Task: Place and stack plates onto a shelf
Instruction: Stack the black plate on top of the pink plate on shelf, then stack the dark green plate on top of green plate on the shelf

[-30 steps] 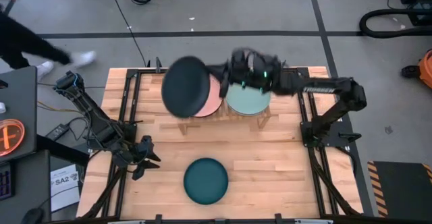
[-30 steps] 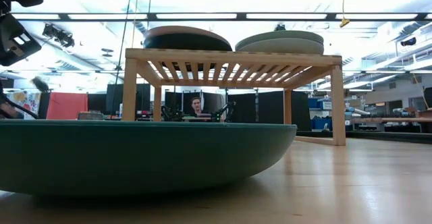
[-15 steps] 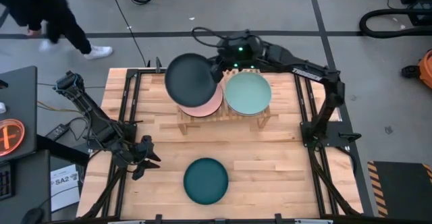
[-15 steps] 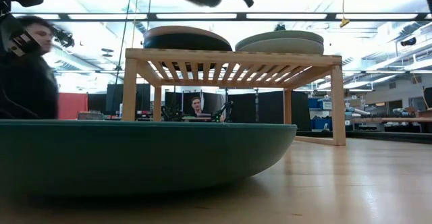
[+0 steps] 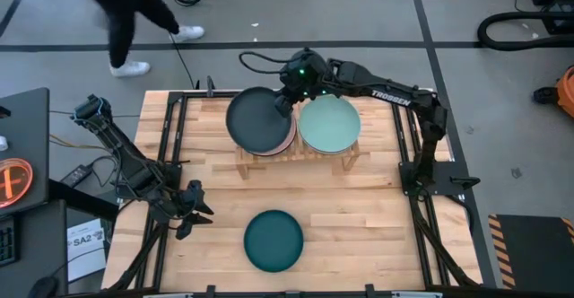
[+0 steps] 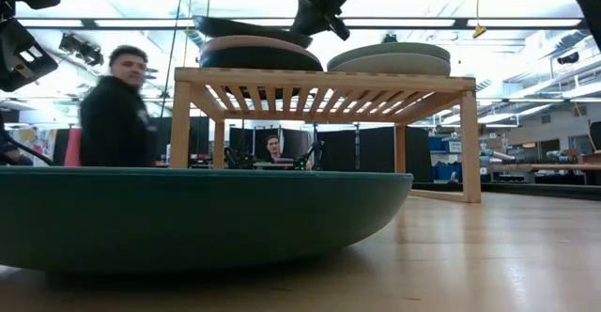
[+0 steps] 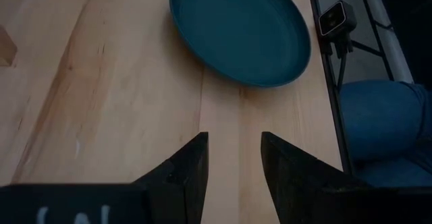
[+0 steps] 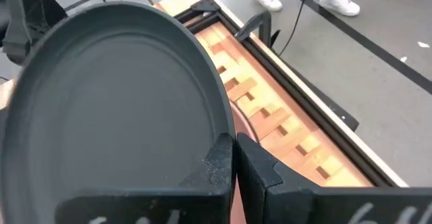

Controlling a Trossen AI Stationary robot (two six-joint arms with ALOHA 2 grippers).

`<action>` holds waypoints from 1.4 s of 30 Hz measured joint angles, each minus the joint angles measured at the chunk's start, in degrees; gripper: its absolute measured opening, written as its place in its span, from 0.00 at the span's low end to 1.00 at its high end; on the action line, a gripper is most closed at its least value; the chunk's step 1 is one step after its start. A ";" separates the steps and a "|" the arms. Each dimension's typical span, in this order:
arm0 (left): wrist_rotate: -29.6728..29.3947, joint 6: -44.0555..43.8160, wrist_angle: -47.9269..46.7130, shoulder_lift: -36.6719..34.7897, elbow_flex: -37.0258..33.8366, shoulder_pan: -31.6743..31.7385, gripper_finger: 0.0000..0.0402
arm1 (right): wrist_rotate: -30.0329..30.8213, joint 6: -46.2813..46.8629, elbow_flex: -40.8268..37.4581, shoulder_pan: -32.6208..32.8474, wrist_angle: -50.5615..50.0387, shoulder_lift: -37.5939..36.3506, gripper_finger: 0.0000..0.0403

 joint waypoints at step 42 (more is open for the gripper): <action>-0.01 0.00 -0.03 0.00 0.00 0.02 0.35 | 1.06 -2.88 -0.19 0.09 -3.97 0.02 0.32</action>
